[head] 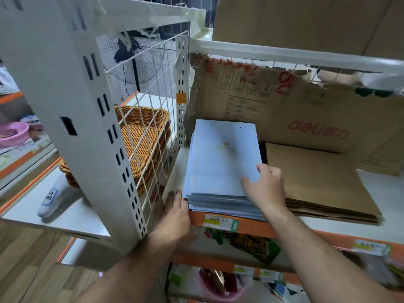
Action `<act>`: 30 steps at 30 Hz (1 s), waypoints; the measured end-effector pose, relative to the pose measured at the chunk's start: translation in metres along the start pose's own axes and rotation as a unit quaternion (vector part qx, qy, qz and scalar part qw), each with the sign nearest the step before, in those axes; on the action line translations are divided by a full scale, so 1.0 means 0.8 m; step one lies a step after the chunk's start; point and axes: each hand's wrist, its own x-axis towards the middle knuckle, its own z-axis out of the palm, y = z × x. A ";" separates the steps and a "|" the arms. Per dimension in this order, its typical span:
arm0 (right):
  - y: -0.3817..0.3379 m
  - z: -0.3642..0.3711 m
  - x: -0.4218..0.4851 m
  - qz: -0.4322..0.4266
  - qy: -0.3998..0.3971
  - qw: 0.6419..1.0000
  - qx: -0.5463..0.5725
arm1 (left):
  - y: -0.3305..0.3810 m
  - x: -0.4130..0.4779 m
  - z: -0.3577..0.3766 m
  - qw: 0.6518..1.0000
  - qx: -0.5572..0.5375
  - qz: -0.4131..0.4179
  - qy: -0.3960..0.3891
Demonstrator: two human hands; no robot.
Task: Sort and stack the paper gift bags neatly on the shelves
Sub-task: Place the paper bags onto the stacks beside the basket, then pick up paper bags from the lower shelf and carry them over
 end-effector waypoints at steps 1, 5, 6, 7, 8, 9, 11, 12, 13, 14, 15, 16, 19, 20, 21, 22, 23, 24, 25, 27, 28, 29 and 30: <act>-0.001 0.000 -0.003 -0.033 0.011 0.996 -0.085 | 0.001 0.000 -0.001 1.000 -0.001 0.001 -0.001; -0.010 0.010 -0.018 -0.216 -0.070 0.952 -0.205 | 0.000 0.002 -0.002 1.000 -0.012 -0.001 0.001; -0.011 0.013 -0.019 -0.238 -0.105 0.941 -0.216 | 0.000 0.002 -0.002 1.000 -0.010 -0.001 0.008; -0.012 0.015 -0.018 -0.245 -0.133 0.933 -0.227 | 0.001 0.002 -0.003 1.000 -0.014 -0.002 0.016; -0.013 0.017 -0.016 -0.246 -0.147 0.928 -0.237 | 0.001 0.002 -0.004 0.999 -0.021 -0.004 0.024; -0.014 0.019 -0.012 -0.246 -0.152 0.925 -0.247 | 0.002 0.002 -0.006 0.999 -0.026 -0.008 0.029; -0.017 0.020 -0.006 -0.246 -0.153 0.921 -0.262 | 0.005 0.000 -0.008 0.999 -0.030 -0.010 0.033; -0.018 0.021 -0.003 -0.245 -0.157 0.919 -0.266 | 0.005 -0.001 -0.009 0.999 -0.031 -0.011 0.036; -0.019 0.022 -0.001 -0.244 -0.161 0.918 -0.267 | 0.006 -0.001 -0.009 0.999 -0.033 -0.011 0.038; -0.018 0.023 -0.001 -0.243 -0.164 0.917 -0.269 | 0.007 -0.003 -0.010 0.999 -0.037 -0.009 0.039; -0.017 0.023 -0.001 -0.244 -0.165 0.916 -0.271 | 0.007 -0.004 -0.010 0.998 -0.041 -0.008 0.038; -0.017 0.022 -0.002 -0.245 -0.166 0.915 -0.273 | 0.008 -0.005 -0.011 0.998 -0.049 -0.007 0.033; -0.019 0.016 -0.007 -0.252 -0.158 0.916 -0.269 | 0.013 -0.011 -0.016 0.997 -0.074 -0.008 0.019; -0.020 0.013 -0.009 -0.251 -0.149 0.922 -0.254 | 0.015 -0.013 -0.018 0.997 -0.074 -0.008 0.021; -0.022 0.008 -0.012 -0.251 -0.133 0.930 -0.232 | 0.016 -0.015 -0.018 0.997 -0.073 -0.008 0.024; -0.022 0.004 -0.016 -0.249 -0.114 0.939 -0.210 | 0.016 -0.015 -0.017 0.997 -0.075 -0.008 0.026; -0.021 -0.001 -0.021 -0.248 -0.091 0.946 -0.190 | 0.017 -0.016 -0.017 0.997 -0.079 -0.009 0.022; -0.017 -0.006 -0.027 -0.247 -0.068 0.951 -0.174 | 0.017 -0.017 -0.016 0.996 -0.085 -0.011 0.018; -0.012 -0.010 -0.035 -0.245 -0.052 0.955 -0.159 | 0.016 -0.016 -0.015 0.996 -0.088 -0.012 0.016; 0.002 -0.018 -0.052 -0.228 -0.046 0.963 -0.134 | 0.013 -0.015 -0.011 0.996 -0.084 -0.015 0.024; 0.012 -0.022 -0.061 -0.218 -0.050 0.967 -0.126 | 0.011 -0.014 -0.009 0.996 -0.078 -0.017 0.029; 0.021 -0.027 -0.070 -0.210 -0.052 0.969 -0.122 | 0.009 -0.012 -0.007 0.997 -0.071 -0.021 0.030; 0.030 -0.031 -0.078 -0.204 -0.049 0.970 -0.121 | 0.011 -0.013 -0.008 0.997 -0.062 -0.021 0.031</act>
